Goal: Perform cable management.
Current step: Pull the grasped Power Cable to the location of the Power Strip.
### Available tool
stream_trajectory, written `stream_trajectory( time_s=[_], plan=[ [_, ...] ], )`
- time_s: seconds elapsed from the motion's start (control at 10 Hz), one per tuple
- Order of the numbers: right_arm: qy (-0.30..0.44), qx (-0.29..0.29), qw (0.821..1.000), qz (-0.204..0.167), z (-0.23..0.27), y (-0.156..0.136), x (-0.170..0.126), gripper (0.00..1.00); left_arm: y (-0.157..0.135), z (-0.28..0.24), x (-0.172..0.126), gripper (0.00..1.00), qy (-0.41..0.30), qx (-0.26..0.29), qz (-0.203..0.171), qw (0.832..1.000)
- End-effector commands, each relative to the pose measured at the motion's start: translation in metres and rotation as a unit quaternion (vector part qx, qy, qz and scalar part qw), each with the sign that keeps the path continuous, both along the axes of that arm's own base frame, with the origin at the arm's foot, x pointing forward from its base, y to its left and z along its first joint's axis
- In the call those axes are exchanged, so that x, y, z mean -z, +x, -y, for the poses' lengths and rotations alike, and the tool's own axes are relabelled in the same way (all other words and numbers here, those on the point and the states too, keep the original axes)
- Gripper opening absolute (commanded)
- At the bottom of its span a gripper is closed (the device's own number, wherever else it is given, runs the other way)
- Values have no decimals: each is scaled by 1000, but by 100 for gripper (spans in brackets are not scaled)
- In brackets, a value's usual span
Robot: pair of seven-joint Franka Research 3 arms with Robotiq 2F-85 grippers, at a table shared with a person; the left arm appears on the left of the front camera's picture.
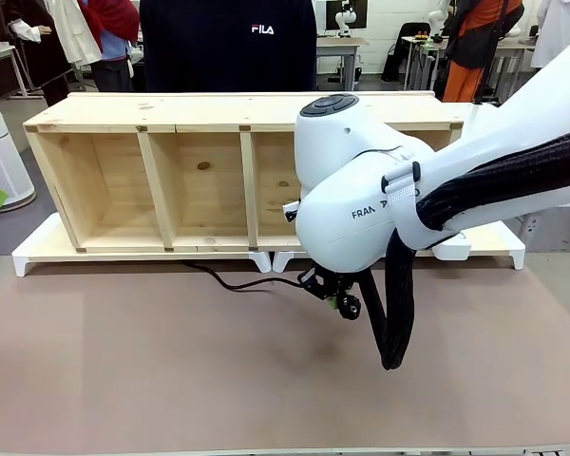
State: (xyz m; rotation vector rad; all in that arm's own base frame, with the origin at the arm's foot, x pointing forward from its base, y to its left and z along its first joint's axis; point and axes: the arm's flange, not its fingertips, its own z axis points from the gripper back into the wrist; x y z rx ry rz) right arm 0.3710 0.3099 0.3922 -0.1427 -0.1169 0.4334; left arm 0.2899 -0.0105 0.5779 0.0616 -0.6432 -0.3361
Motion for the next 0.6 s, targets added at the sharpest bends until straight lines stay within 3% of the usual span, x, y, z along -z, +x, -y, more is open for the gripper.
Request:
stream_trajectory(
  time_s=[0.0,0.5],
  plan=[
    [17,7,1000,10,5,-7,0,0,0,0,0,100,-5,-6,1,1000],
    [3,0,1000,5,2,-2,-1,0,0,0,0,100,-5,-6,1,1000]
  ],
)
